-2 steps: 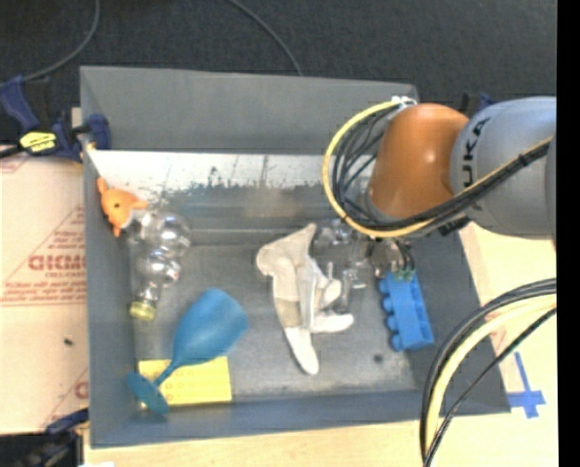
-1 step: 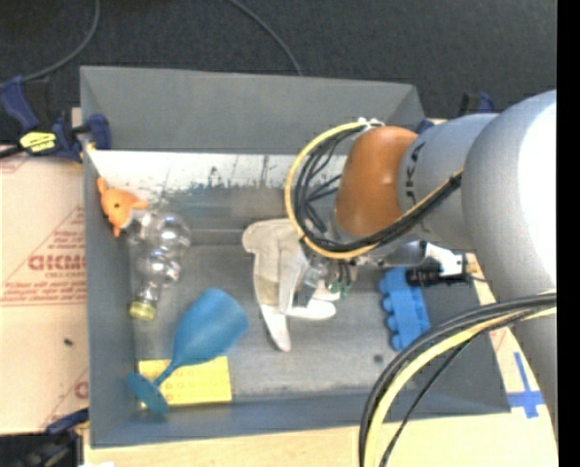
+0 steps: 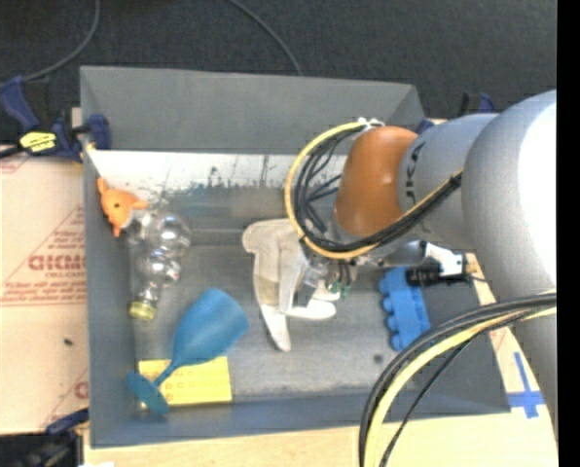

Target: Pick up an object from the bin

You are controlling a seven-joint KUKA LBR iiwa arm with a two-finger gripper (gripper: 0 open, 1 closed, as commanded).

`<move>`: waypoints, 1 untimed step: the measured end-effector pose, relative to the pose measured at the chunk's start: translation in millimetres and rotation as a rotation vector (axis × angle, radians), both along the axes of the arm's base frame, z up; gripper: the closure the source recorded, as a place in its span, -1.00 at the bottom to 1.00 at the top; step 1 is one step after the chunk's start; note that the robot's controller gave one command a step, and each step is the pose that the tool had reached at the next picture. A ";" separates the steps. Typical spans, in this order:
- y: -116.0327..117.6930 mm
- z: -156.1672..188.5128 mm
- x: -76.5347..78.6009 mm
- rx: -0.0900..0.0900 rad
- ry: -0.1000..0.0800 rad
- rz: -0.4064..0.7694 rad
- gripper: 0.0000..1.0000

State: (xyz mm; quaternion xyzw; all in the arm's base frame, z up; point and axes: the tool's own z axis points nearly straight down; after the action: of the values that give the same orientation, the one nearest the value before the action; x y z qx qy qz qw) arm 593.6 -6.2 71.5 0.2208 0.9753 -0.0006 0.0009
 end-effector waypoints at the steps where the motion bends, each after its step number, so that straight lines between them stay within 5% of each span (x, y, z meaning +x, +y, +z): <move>1: 18.0 0.6 -42.5 -0.002 -0.006 0.479 1.00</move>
Offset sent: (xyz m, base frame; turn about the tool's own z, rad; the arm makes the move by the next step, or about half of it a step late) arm 0.0000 0.0000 0.0000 0.0000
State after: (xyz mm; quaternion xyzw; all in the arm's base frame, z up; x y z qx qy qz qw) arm 551.1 11.8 72.1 -0.0168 0.9999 -0.0008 0.0039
